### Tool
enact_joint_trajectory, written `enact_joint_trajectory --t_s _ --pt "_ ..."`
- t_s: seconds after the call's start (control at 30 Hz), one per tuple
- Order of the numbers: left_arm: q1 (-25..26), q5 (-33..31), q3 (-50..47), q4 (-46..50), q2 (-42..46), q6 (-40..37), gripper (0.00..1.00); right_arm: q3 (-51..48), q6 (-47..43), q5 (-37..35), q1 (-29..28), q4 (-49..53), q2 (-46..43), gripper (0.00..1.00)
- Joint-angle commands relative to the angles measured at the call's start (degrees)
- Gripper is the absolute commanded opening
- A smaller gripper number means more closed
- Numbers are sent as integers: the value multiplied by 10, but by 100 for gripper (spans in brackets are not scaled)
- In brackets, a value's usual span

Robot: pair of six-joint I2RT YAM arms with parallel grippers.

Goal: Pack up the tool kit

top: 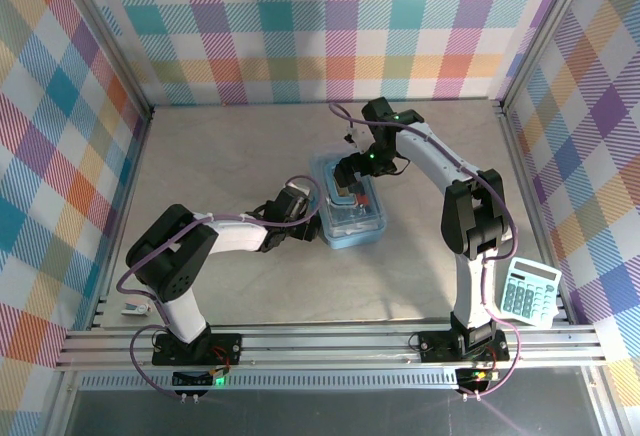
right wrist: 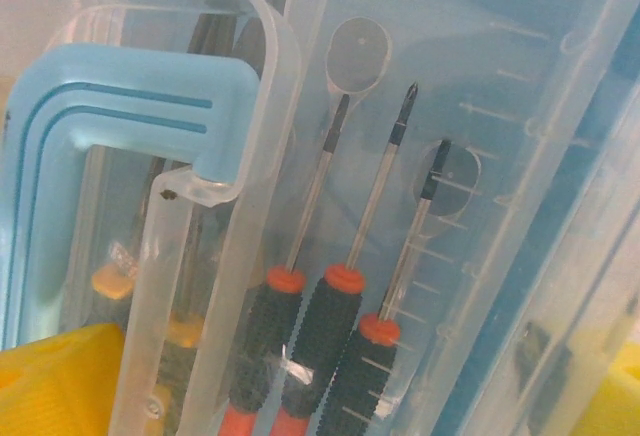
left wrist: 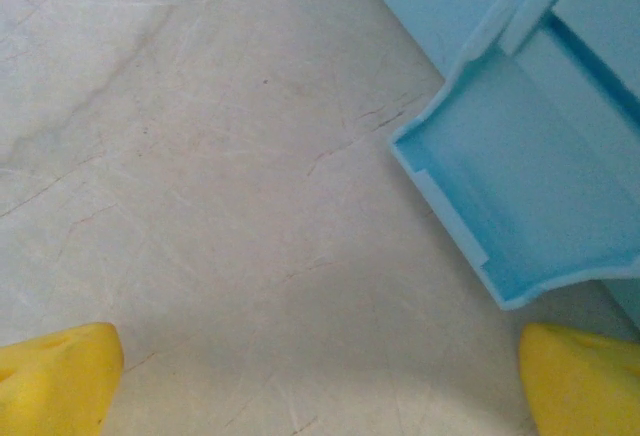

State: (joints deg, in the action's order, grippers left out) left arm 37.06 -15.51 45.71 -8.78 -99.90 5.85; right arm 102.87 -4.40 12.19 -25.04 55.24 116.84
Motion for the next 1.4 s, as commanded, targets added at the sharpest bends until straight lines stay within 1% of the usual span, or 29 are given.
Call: enact_joint_trajectory --t_s 0.0,0.33,0.43,0.5,0.6,0.63,0.67,0.83,1.07,1.2,1.27,1.37 --pt "-17 -109 -7 0 10 35 100 -12 -30 26 -12 59 -2 99" --pt "-17 -116 -13 15 38 53 100 -16 -28 31 -12 56 -2 99" --pt "-16 -89 -14 14 37 30 100 -20 -28 33 -12 55 -4 99" --pt "-12 -64 -17 7 32 -1 100 -21 -27 34 -12 55 -5 99" --pt "6 -31 -49 -52 31 -56 100 -20 -30 34 -12 58 -5 99" --pt "12 -20 -62 -75 32 -64 100 -19 -31 35 -11 60 -4 99" --pt "15 -4 -71 -92 30 -70 100 -16 -33 34 -12 63 -3 99" --pt "22 33 -86 -133 8 -86 100 -8 -36 34 -12 70 0 99" --pt "23 75 -78 -159 -27 -120 100 0 -38 31 -12 75 4 99" --pt "23 62 -65 -155 -43 -120 100 1 -37 31 -12 76 7 99" --pt "23 38 -56 -148 -51 -116 100 1 -38 32 -11 77 9 99" --pt "22 -15 -36 -128 -62 -97 100 2 -39 32 -12 77 9 99"
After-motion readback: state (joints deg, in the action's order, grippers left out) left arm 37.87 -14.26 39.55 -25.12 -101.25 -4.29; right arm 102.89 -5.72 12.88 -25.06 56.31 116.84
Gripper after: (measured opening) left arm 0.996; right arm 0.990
